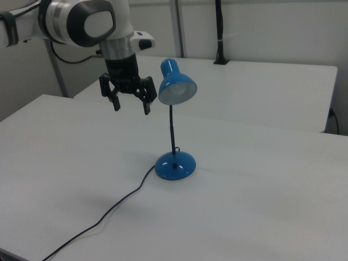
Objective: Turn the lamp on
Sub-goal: 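Move the gripper down toward the switch on the blue lamp base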
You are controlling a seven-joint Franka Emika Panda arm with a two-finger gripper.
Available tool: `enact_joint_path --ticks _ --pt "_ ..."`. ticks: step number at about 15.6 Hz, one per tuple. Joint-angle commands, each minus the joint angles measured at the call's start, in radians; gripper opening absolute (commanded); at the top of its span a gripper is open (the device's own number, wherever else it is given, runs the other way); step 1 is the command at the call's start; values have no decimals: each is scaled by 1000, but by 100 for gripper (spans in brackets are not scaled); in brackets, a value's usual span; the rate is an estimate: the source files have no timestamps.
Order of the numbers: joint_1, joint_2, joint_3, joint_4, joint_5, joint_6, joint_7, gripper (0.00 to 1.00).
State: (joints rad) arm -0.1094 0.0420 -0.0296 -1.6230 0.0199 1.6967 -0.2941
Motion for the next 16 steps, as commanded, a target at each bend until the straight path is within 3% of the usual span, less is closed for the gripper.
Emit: enact_joint_path --ticks 1,3,6,10,14,16 --pt "-21 -51 -41 -63 3 -17 -348 100" --pt "-21 -44 -62 -77 -1 -6 -445 100" --pt "-22 -43 -62 -158 -50 78 -459 100" --pt "-36 -21 -64 -254 -3 251 -450 65" --pt "-42 35 -62 -262 118 366 -337 0" --pt "-39 64 -62 -267 147 437 -312 0"
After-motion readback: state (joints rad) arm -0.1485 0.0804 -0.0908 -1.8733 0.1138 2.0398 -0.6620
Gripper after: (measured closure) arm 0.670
